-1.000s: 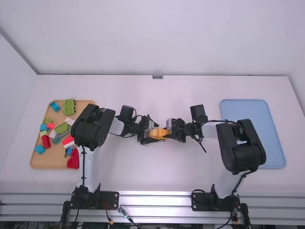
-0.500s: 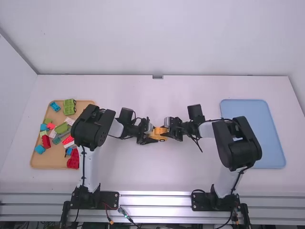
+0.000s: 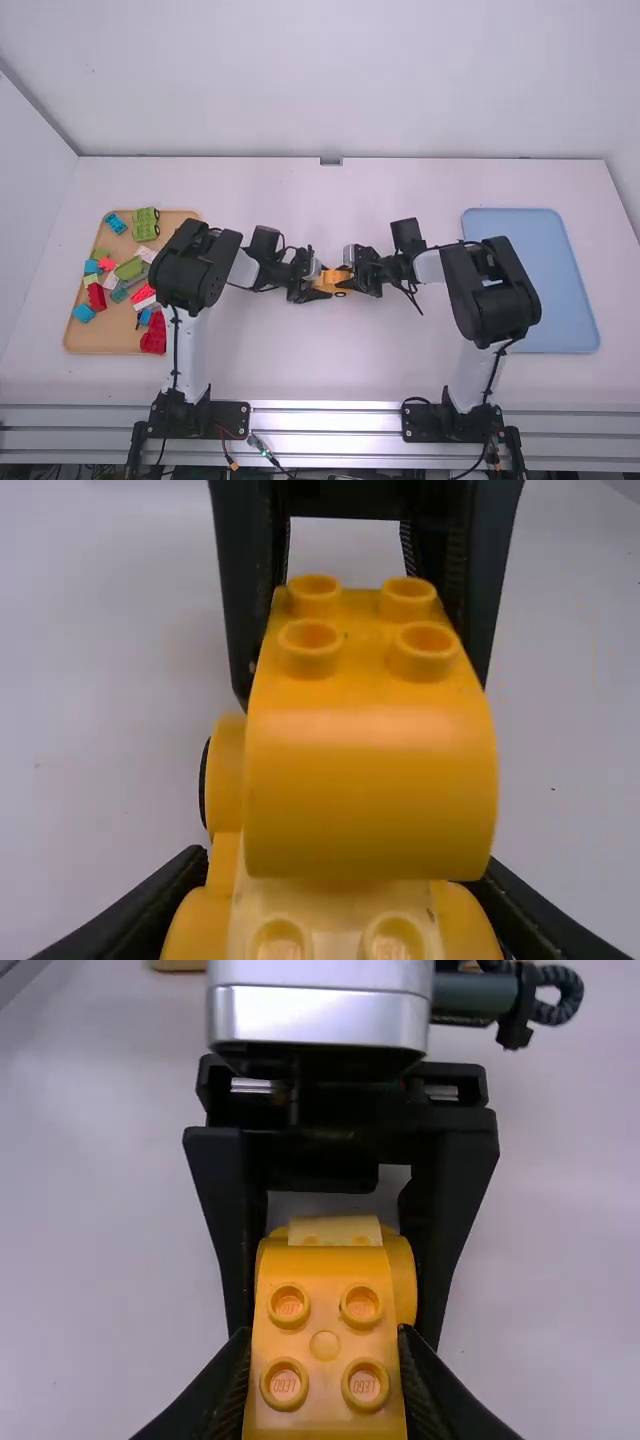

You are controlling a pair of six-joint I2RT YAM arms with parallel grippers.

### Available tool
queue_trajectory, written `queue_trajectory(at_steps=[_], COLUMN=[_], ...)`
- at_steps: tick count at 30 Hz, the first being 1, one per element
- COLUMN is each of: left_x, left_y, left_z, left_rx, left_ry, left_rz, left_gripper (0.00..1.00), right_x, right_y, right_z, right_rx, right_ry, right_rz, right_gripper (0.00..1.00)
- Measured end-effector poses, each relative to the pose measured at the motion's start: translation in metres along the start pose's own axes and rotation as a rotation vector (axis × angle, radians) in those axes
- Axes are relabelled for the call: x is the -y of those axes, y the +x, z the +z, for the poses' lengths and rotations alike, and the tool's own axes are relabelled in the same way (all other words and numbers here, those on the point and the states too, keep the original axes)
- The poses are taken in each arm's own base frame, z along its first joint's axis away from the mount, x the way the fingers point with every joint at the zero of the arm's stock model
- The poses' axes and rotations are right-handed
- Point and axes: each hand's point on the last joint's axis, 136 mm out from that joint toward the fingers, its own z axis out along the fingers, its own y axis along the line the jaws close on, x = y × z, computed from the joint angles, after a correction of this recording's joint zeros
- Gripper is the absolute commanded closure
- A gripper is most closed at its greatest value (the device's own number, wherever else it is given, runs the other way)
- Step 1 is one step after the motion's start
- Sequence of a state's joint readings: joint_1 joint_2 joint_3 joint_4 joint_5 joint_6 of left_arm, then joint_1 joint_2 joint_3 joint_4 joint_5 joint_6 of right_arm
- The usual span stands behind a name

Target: Assemble lego blocks to make yellow taxi

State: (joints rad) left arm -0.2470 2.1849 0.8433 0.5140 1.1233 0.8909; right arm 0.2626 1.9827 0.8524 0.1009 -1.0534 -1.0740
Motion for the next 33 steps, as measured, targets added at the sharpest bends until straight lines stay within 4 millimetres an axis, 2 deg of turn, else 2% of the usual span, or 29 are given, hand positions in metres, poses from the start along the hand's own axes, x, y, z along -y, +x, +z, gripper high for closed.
queue_trajectory(at_steps=[4, 9, 17, 29, 33], left_x=[0.000, 0.000, 0.000, -0.001, -0.001], left_y=[0.000, 0.000, 0.000, 0.000, 0.000], left_z=[0.000, 0.000, 0.000, 0.000, 0.000], left_rx=[0.000, 0.000, -0.001, -0.001, -0.002], left_ry=[0.000, 0.000, -0.001, -0.002, -0.003], left_rz=[0.000, 0.000, 0.000, 0.000, -0.001], left_gripper=[0.50, 0.50, 0.51, 0.52, 0.52], right_x=[0.005, 0.001, -0.006, 0.005, 0.003], right_y=[-0.005, -0.008, -0.007, 0.002, 0.000], right_z=[0.008, 0.017, 0.016, 0.005, 0.009], right_rx=[0.001, 0.009, 0.016, 0.000, -0.003], right_ry=[-0.015, -0.046, -0.071, -0.029, -0.035], right_rz=[-0.019, -0.013, 0.005, 0.009, -0.008], right_gripper=[1.00, 1.00, 1.00, 1.00, 1.00])
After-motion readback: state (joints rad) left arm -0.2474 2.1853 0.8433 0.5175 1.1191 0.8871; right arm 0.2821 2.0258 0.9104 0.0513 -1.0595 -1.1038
